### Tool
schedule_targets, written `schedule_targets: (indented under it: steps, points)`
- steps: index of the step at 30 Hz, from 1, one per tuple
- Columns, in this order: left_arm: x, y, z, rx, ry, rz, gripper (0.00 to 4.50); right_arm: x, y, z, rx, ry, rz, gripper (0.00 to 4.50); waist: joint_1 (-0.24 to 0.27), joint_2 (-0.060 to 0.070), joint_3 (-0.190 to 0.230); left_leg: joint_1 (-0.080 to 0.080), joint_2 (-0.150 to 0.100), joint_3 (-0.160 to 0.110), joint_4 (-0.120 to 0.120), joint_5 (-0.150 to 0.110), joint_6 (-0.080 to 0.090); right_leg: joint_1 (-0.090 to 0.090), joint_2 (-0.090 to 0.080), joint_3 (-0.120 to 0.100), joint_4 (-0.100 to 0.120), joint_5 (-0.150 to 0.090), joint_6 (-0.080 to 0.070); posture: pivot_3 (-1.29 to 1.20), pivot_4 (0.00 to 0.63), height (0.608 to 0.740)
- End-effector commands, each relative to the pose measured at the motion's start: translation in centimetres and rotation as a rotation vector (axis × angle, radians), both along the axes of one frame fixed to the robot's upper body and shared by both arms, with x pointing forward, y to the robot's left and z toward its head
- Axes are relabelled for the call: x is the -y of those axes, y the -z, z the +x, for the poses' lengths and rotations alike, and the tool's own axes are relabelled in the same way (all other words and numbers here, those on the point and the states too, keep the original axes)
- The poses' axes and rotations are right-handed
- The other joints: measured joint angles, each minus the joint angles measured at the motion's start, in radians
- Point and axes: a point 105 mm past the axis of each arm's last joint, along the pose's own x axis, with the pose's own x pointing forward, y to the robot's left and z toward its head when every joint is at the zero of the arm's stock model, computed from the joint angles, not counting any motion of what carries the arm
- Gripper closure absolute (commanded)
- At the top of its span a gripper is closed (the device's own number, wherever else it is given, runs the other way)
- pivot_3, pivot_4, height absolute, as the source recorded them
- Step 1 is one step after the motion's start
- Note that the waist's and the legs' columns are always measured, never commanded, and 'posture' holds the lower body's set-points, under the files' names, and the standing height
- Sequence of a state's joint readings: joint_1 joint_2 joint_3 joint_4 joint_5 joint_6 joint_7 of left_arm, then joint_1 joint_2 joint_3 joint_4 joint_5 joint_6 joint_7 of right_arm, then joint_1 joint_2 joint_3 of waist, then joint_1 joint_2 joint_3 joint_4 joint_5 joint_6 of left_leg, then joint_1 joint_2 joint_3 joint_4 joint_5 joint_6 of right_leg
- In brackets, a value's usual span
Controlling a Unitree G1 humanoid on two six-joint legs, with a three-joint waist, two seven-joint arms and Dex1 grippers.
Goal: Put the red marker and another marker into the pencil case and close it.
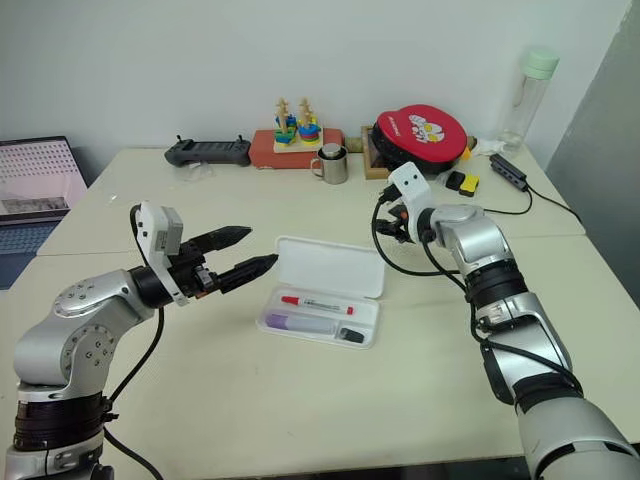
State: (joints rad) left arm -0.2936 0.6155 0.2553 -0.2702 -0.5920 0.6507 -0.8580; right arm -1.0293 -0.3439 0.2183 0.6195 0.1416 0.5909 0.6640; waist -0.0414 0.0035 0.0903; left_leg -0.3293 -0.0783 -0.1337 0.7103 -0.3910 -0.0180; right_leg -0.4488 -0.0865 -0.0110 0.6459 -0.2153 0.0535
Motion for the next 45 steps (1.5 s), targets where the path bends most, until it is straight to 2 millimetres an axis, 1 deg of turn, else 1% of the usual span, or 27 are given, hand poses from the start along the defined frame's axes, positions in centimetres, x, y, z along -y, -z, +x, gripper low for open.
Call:
schedule_targets:
  steps: [1, 4, 7, 10, 13, 14, 16, 19, 22, 24, 30, 33, 35, 36, 38, 40, 42, 43, 44, 45]
  points:
    - [0.4, -1.6, -0.7, 0.051, 0.025, -0.004, 0.00, -1.2, -1.4, -0.1, 0.041, -0.069, 0.000, 3.12, -0.001, 0.001, 0.001, 0.000, 0.000, 0.000, 0.000, 0.000, 0.000, 0.000, 0.000, 0.000, 0.000, 0.000, 0.000, 0.00, 0.150, 0.740]
    - [0.4, -1.6, -0.7, 0.046, 0.030, 0.003, 0.00, -2.2, -1.0, -1.3, 0.023, -0.162, -0.013, 3.92, -0.005, 0.003, 0.003, 0.000, 0.000, 0.000, 0.000, 0.000, 0.000, 0.000, 0.000, 0.000, 0.000, 0.000, 0.000, 0.00, 0.150, 0.740]
    - [0.6, -1.9, -0.7, 0.043, 0.043, -0.001, 0.00, -3.0, -0.6, -2.7, 0.008, -0.249, -0.019, 4.44, -0.008, 0.004, 0.003, 0.000, 0.000, -0.001, 0.000, 0.000, 0.000, 0.000, 0.000, 0.000, 0.000, 0.000, 0.000, 0.00, 0.150, 0.740]
    - [0.7, -1.8, -0.8, 0.030, 0.055, 0.008, 0.00, -3.7, -0.3, -4.7, -0.012, -0.362, -0.026, 4.44, -0.008, 0.005, 0.005, 0.000, 0.000, -0.001, 0.000, 0.000, 0.000, 0.000, 0.000, 0.000, 0.000, 0.000, 0.000, 0.00, 0.150, 0.740]
    - [0.7, -1.9, -1.0, 0.024, 0.064, 0.012, 0.00, -4.1, -0.1, -6.2, -0.022, -0.439, -0.038, 4.44, -0.008, 0.006, 0.006, 0.000, 0.000, -0.001, -0.001, 0.000, 0.000, 0.000, 0.000, 0.000, 0.000, 0.000, 0.000, 0.00, 0.150, 0.740]
    - [0.7, -1.9, -1.0, 0.024, 0.066, 0.015, 0.00, -4.3, 0.0, -7.2, -0.030, -0.497, -0.047, 4.44, -0.008, 0.007, 0.007, 0.000, 0.000, -0.001, -0.001, 0.000, 0.000, 0.000, 0.000, 0.000, 0.000, 0.000, 0.000, 0.00, 0.150, 0.740]
    - [0.6, -2.1, -1.2, 0.021, 0.075, 0.016, 0.00, -4.6, 0.1, -8.7, -0.033, -0.570, -0.052, 4.44, -0.007, 0.006, 0.007, 0.000, 0.000, -0.001, -0.001, 0.000, 0.000, 0.000, 0.000, 0.000, 0.000, 0.000, 0.000, 0.00, 0.150, 0.740]
    - [0.4, -2.1, -1.7, 0.008, 0.094, 0.032, 0.00, -4.8, 0.2, -10.2, -0.051, -0.638, -0.054, 4.44, -0.007, 0.006, 0.013, 0.000, 0.000, -0.001, -0.001, 0.000, 0.000, 0.000, 0.000, 0.000, -0.001, 0.000, 0.000, 0.00, 0.150, 0.740]
    - [0.2, -1.3, -2.7, -0.040, 0.146, 0.072, 0.00, -4.9, 1.2, -11.0, -0.077, -0.664, -0.088, 4.44, -0.007, 0.006, 0.020, 0.000, 0.000, -0.001, -0.001, 0.000, 0.000, 0.000, 0.000, 0.000, 0.000, 0.000, 0.000, 0.00, 0.150, 0.740]
    - [0.1, -0.8, -3.3, -0.067, 0.174, 0.103, 0.00, -5.0, 2.2, -11.5, -0.093, -0.675, -0.128, 4.44, -0.007, 0.006, 0.021, 0.000, 0.000, -0.001, -0.002, 0.000, 0.000, -0.001, 0.000, 0.000, 0.000, 0.000, 0.000, 0.00, 0.150, 0.740]
    - [-0.1, -0.1, -3.4, -0.083, 0.175, 0.131, 0.00, -4.9, 5.6, -12.6, -0.129, -0.687, -0.282, 4.44, 0.006, 0.004, 0.026, 0.000, 0.000, 0.000, -0.002, 0.000, 0.000, -0.001, 0.000, 0.000, -0.001, 0.000, 0.000, 0.00, 0.150, 0.740]
    - [0.2, 0.1, -3.5, -0.089, 0.184, 0.130, 0.00, -5.1, 6.7, -13.1, -0.139, -0.698, -0.314, 4.44, 0.009, 0.004, 0.026, 0.000, 0.000, 0.000, -0.002, 0.000, 0.000, -0.001, 0.000, 0.000, -0.001, 0.000, 0.000, 0.00, 0.150, 0.740]
    - [0.3, 0.3, -3.4, -0.090, 0.182, 0.128, 0.00, -5.2, 7.1, -13.4, -0.146, -0.701, -0.315, 4.44, 0.009, 0.004, 0.026, 0.001, 0.000, 0.000, -0.003, 0.000, 0.000, 0.000, 0.001, 0.000, -0.001, 0.000, 0.000, 0.00, 0.150, 0.740]
    - [0.2, 0.3, -3.2, -0.086, 0.170, 0.130, 0.00, -5.2, 6.9, -13.4, -0.144, -0.693, -0.295, 4.44, 0.009, 0.004, 0.026, 0.001, 0.000, 0.000, -0.003, 0.000, 0.000, 0.000, 0.001, 0.000, -0.001, 0.000, 0.000, 0.00, 0.150, 0.740]
    - [-0.1, 0.6, -2.7, -0.089, 0.132, 0.134, 0.00, -5.3, 5.9, -13.4, -0.139, -0.674, -0.219, 4.44, 0.010, 0.004, 0.026, 0.001, 0.001, 0.000, -0.003, 0.000, 0.000, 0.000, 0.001, 0.000, -0.001, 0.000, 0.000, 0.00, 0.150, 0.740]
    - [-1.2, 1.0, -1.6, -0.105, 0.045, 0.117, 0.00, -5.0, 3.8, -12.8, -0.067, -0.635, -0.109, 4.44, 0.010, 0.004, 0.026, 0.001, 0.001, -0.001, -0.003, 0.000, 0.000, 0.000, 0.001, 0.000, -0.001, 0.000, 0.000, 0.00, 0.150, 0.740]
    - [-1.9, 1.3, -1.0, -0.115, -0.011, 0.107, 0.00, -4.6, 2.6, -12.2, -0.008, -0.599, -0.046, 4.44, 0.011, 0.003, 0.027, 0.001, 0.001, -0.001, -0.003, 0.000, 0.000, 0.000, 0.001, 0.000, -0.002, 0.000, 0.000, 0.00, 0.150, 0.740]
    - [-2.5, 1.5, -0.6, -0.117, -0.046, 0.103, 0.00, -4.0, 2.0, -11.7, -0.002, -0.550, -0.009, 4.44, 0.011, 0.003, 0.027, 0.001, 0.000, -0.001, -0.003, 0.000, 0.000, 0.000, 0.001, 0.000, -0.001, 0.000, 0.000, 0.00, 0.150, 0.740]
    - [-2.9, 1.7, -0.3, -0.120, -0.073, 0.097, 0.00, -3.5, 1.7, -11.4, 0.001, -0.517, 0.011, 4.27, 0.011, 0.003, 0.029, 0.001, 0.000, 0.000, -0.003, 0.000, 0.000, 0.000, 0.001, 0.000, -0.001, 0.000, 0.000, 0.00, 0.150, 0.740]
    - [-3.5, 2.0, 0.2, -0.120, -0.119, 0.098, 0.00, -2.1, 1.3, -10.9, 0.005, -0.454, 0.038, 4.07, 0.012, 0.003, 0.030, 0.001, 0.000, 0.000, -0.003, 0.000, 0.000, 0.000, 0.001, 0.000, -0.001, 0.000, 0.000, 0.00, 0.150, 0.740]
